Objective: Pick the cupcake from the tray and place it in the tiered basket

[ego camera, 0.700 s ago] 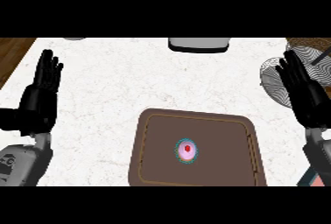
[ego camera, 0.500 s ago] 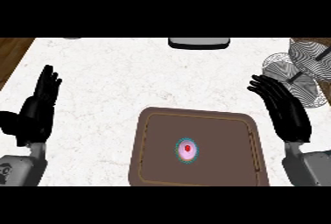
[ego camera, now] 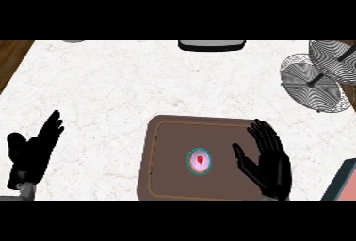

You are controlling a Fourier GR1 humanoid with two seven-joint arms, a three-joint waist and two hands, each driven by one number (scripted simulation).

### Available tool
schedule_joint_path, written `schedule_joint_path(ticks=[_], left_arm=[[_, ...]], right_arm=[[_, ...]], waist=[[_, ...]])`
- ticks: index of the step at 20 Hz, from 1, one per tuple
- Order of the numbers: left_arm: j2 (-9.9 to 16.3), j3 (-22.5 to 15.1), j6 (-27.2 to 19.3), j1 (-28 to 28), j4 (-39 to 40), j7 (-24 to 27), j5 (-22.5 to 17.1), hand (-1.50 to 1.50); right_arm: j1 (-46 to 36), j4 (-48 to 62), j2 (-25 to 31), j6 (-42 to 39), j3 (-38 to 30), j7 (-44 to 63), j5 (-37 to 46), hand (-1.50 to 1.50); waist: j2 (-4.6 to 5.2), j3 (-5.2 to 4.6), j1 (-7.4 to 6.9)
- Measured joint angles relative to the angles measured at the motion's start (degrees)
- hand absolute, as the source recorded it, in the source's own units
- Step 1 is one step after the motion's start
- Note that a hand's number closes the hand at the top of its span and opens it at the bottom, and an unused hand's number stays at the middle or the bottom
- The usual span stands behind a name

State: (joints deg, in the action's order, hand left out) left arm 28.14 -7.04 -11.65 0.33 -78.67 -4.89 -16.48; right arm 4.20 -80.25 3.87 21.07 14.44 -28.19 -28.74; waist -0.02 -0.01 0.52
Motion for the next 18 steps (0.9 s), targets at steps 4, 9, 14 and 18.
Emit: schedule_joint_path(ticks=[4, 9, 14, 18], left_arm=[[1.4, 0.1, 2.2, 1.1, 0.6, -0.3, -0.6, 0.00], [1.7, 0.1, 3.4, 1.5, 0.9, -0.5, -0.8, 0.00], [1.5, 0.3, 3.9, 1.5, 1.6, -0.3, -0.9, 0.00], [1.5, 1.0, 4.5, 1.3, 2.7, 0.2, -0.6, 0.00]], right_arm=[[3.2, 3.4, 4.6, 9.8, 5.9, 4.0, 11.4, -1.50], [2.7, -0.2, 11.1, 14.8, 13.7, 16.2, 21.1, -1.50], [-0.9, -7.7, 18.1, 11.6, 20.1, 35.5, 25.6, -1.50], [-7.4, -15.5, 20.5, 10.4, 22.5, 53.8, 29.1, -1.50]], waist=[[-0.15, -0.54, -1.19], [-0.69, -0.91, -1.64], [-0.37, -0.67, -1.48], [-0.22, -0.40, -1.12]])
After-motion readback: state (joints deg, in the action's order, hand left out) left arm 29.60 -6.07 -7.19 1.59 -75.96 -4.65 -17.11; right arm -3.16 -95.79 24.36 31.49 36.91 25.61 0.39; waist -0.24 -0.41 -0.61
